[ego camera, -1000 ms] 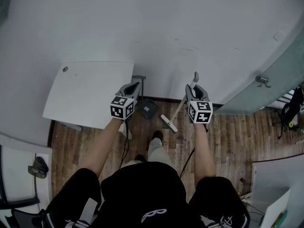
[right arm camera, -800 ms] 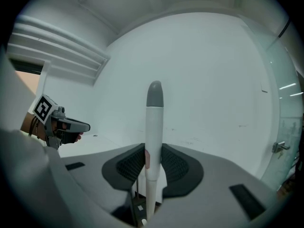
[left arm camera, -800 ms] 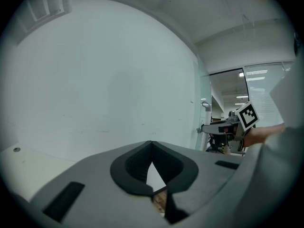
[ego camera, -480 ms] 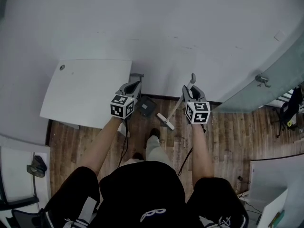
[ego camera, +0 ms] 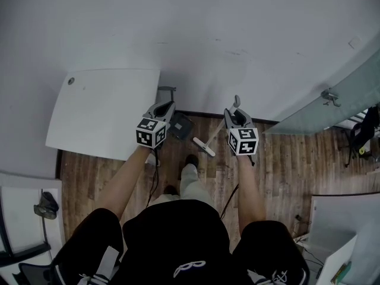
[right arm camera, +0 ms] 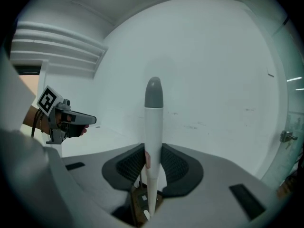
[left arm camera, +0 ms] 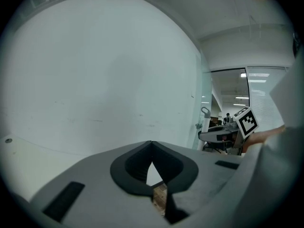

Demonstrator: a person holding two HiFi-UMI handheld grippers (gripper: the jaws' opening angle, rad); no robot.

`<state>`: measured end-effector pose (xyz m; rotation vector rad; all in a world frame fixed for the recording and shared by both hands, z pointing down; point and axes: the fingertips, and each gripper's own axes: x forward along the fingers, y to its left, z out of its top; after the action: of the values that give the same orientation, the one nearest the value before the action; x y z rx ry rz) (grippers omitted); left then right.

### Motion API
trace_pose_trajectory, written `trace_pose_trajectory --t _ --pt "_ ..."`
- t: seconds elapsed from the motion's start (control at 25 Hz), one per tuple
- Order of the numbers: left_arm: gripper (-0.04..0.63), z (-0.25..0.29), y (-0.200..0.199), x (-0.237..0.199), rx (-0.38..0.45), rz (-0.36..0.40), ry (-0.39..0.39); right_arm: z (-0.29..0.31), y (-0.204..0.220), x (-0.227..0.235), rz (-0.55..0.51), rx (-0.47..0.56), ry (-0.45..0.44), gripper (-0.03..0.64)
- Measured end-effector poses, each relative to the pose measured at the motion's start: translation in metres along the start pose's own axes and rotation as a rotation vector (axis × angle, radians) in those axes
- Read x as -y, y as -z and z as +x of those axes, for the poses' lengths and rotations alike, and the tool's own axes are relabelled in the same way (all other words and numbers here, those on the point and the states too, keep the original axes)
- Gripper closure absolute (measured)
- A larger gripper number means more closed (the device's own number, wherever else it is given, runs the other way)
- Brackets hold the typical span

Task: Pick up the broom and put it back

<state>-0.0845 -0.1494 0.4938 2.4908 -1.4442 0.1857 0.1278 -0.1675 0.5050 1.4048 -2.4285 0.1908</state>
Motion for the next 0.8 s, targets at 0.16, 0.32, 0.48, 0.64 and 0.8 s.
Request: trace_pose_trajectory --t 0.16,0.32,0.48,0.64,0.8 --pt "0.578 0.013 0.009 -0.009 -0.023 -0.008 -0.005 0.014 0.019 0.005 0.005 -0.033 -0.007 0.502" --pt "0.577 0.027 0.017 -0.018 -0.043 -0.027 -0.011 0.031 0.038 0.007 -0.007 -0.076 -0.023 0.502" --pt "0.578 0.041 0.026 -0.023 -0.063 -0.047 -0.008 0.047 0.051 0.011 -0.006 -0.109 -0.036 0.502" --pt "0.578 0.054 0.034 -0.03 -0.082 -0.063 -0.012 0.065 0.06 0.015 -0.011 -0.132 -0.048 0.502" --pt "0.578 0.065 0.042 -0.042 -0.101 -0.078 -0.027 0.084 0.068 0.019 -0.021 -0.148 -0.057 0.502"
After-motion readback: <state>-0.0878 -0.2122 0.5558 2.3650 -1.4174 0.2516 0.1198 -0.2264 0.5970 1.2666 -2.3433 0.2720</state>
